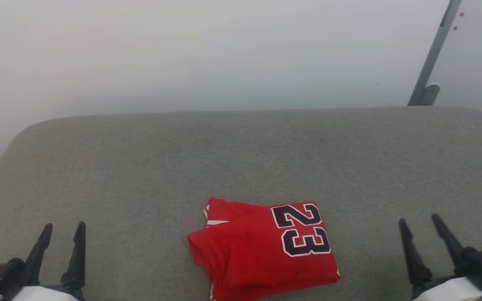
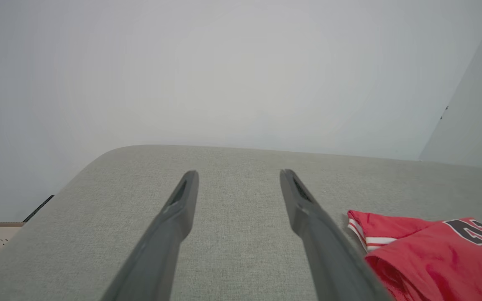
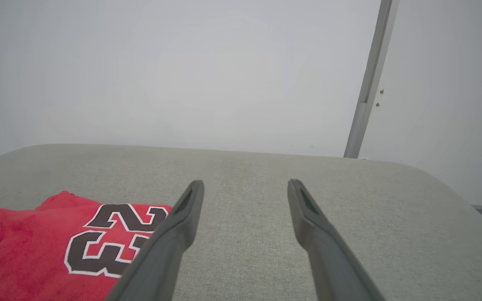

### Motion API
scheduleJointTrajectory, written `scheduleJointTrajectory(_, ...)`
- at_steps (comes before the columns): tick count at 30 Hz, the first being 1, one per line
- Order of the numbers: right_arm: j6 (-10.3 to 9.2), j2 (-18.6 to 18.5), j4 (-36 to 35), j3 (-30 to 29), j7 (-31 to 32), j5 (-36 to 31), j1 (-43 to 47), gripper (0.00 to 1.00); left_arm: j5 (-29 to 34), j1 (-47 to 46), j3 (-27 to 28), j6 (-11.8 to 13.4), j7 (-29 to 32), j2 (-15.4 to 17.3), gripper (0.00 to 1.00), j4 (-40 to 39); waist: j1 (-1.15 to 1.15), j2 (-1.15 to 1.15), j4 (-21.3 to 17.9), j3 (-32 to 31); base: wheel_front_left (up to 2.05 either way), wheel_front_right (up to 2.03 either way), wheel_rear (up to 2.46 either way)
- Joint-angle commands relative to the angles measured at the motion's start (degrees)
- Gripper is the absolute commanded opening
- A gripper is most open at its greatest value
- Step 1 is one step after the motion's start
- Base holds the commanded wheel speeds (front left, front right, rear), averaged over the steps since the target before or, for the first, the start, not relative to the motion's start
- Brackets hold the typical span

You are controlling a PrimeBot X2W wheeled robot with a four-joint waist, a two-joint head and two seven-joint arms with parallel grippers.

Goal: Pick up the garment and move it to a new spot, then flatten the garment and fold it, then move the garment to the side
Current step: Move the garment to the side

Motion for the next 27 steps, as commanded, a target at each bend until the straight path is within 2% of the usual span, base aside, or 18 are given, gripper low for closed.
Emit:
scheduleJointTrajectory(1, -0.03, -0.56, 0.99, 1.00, -0.29, 0.60, -0.70, 1.00, 0.53, -0.07, 0.32, -0.23, -0.25, -0.02, 1.00, 0.01, 0.00, 0.00, 0.56, 0.07, 0.00, 0.00, 0.00)
scheduleJointTrajectory(9, -0.04, -3.50, 7.57, 8.78, 2.69, 4.56, -4.98, 1.00, 0.93, 0.34, -0.42, -0.22, -0.25, -0.43, 1.00, -0.20, 0.00, 0.00, 3.68, 0.63, 0.00, 0.00, 0.00)
scheduleJointTrajectory(16, -0.04, -6.14, 11.80, 14.76, 13.84, 10.85, -9.63, 1.00, 0.94, -0.33, -1.69, -0.27, -0.25, -0.44, 1.00, 0.05, 0.00, 0.00, 7.04, 1.41, 0.00, 0.00, 0.00)
scheduleJointTrajectory(27, -0.03, -9.22, 15.73, 18.97, 27.50, 15.61, -15.61, 1.00, 0.52, -2.42, -3.39, -0.30, -0.25, -1.16, 1.00, 0.36, 0.00, 0.00, 11.76, 4.69, 0.00, 0.00, 0.00)
